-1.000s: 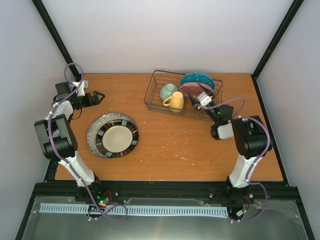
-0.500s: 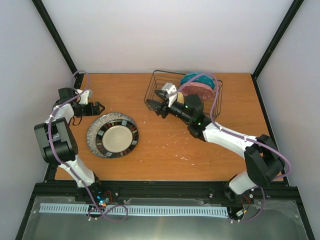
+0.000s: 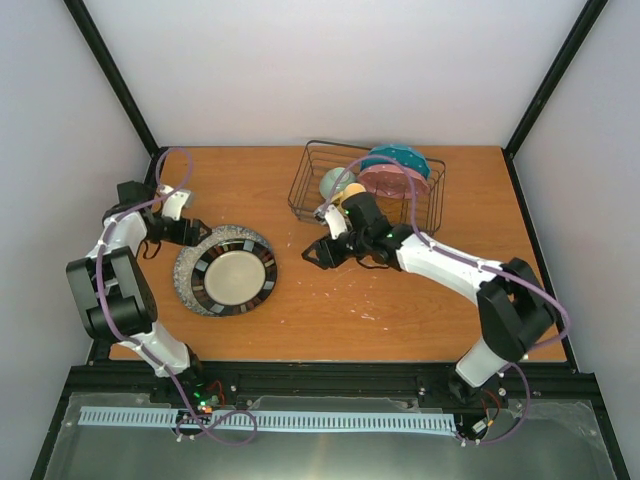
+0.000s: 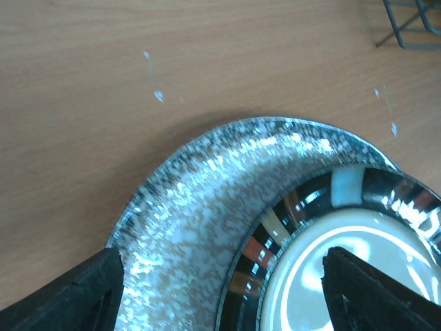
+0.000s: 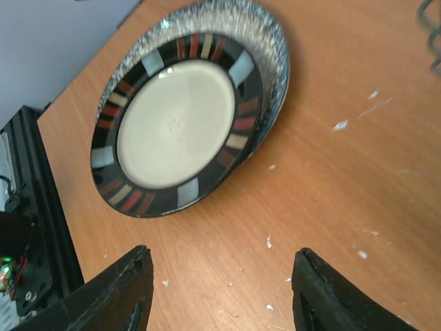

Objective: Load the mixed dishes into the dish rack

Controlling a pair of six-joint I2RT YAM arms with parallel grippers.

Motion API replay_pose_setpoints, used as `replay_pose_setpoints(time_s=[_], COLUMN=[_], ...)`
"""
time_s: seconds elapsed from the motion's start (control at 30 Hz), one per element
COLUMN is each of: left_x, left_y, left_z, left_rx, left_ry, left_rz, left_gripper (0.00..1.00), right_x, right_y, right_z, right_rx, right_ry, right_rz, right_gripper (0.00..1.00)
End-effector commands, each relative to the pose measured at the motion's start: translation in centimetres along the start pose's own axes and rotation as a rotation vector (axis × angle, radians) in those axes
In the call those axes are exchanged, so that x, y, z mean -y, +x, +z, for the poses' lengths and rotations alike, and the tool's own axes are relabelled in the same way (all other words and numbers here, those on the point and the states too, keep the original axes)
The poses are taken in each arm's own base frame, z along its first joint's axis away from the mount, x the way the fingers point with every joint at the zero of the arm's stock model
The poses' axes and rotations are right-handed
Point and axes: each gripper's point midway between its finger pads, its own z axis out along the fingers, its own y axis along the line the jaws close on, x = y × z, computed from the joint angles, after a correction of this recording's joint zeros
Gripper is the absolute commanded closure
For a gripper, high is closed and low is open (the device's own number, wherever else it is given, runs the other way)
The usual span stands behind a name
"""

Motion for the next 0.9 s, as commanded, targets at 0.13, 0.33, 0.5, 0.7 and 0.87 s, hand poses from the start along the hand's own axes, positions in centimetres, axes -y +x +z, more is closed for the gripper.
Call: replay_pose_setpoints(time_s=[0.13, 0.33, 0.5, 0.7, 0.87], left_x=[2.6, 2.6, 2.7, 1.6, 1.2], left_y=[1.7, -0.7, -0.8, -0.1, 0.1], left_z=[-1.3, -3.8, -4.1, -3.1, -2.6], left_rx=[0.020, 0.113, 0.141, 0.112, 0.093], left_ry=[0.016, -0.073, -0.089, -0.115, -0.119], left_rz=[0.082, 0.091, 0.070, 0.027, 0.013], left_gripper=[0.21, 0.16, 0.15, 0.16, 0.16], right_x=[-0.9, -1.4, -1.2, -1.6, -2.0], right_y=[3.8, 4.7, 4.9, 4.6, 4.4], right_z=[4.7, 8.2, 10.9, 13.2, 14.7], right_rx=[-0.225, -0.300, -0.333, -0.368, -0.399], right_ry=[-0.171, -0.218, -0.233, -0.233, -0.238], right_rz=[0.143, 0.226, 0.325, 0.353, 0.353], right_gripper=[0.46, 0.48, 0.48, 0.48, 0.51])
